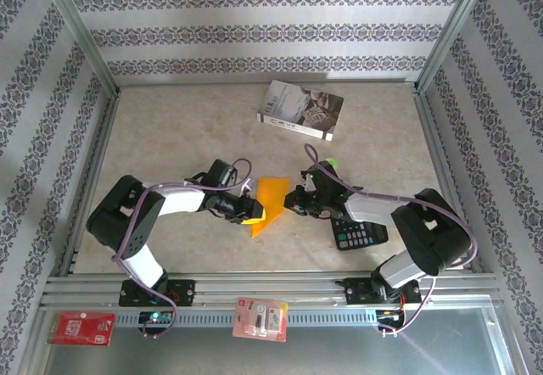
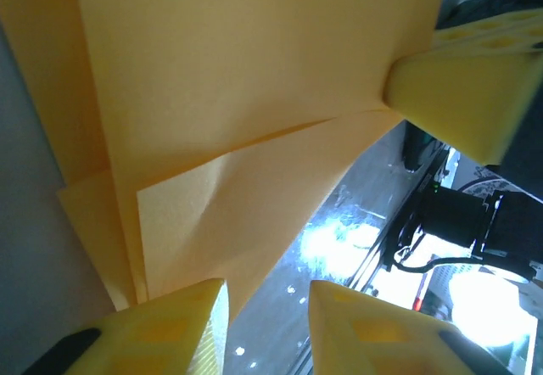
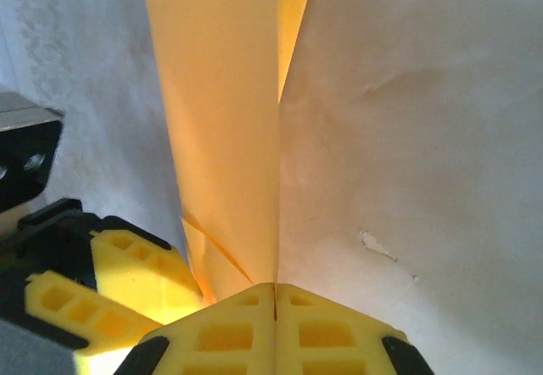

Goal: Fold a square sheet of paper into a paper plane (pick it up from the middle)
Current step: Fold the wing for the fifth time at the center of the table.

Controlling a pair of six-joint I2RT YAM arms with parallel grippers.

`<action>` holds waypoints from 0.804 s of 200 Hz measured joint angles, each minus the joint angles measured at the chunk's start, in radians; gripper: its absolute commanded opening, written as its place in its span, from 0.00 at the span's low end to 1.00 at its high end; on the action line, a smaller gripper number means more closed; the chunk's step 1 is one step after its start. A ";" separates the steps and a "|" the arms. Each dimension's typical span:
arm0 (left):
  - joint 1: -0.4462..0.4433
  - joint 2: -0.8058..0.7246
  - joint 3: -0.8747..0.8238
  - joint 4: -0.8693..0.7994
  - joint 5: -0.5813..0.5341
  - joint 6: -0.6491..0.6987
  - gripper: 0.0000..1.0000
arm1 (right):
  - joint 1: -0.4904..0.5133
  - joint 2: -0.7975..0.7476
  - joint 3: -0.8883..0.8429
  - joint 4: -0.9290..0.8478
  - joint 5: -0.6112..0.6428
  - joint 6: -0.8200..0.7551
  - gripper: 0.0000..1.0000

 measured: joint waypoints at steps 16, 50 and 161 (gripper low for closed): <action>-0.009 -0.072 -0.029 0.020 -0.051 0.002 0.37 | 0.015 -0.027 -0.003 0.000 0.015 0.041 0.00; -0.116 -0.240 -0.092 0.043 -0.265 0.063 0.43 | 0.034 -0.068 -0.008 0.001 0.037 0.141 0.00; -0.455 -0.266 -0.135 0.075 -0.899 0.368 0.60 | 0.047 -0.106 -0.018 0.039 0.053 0.352 0.00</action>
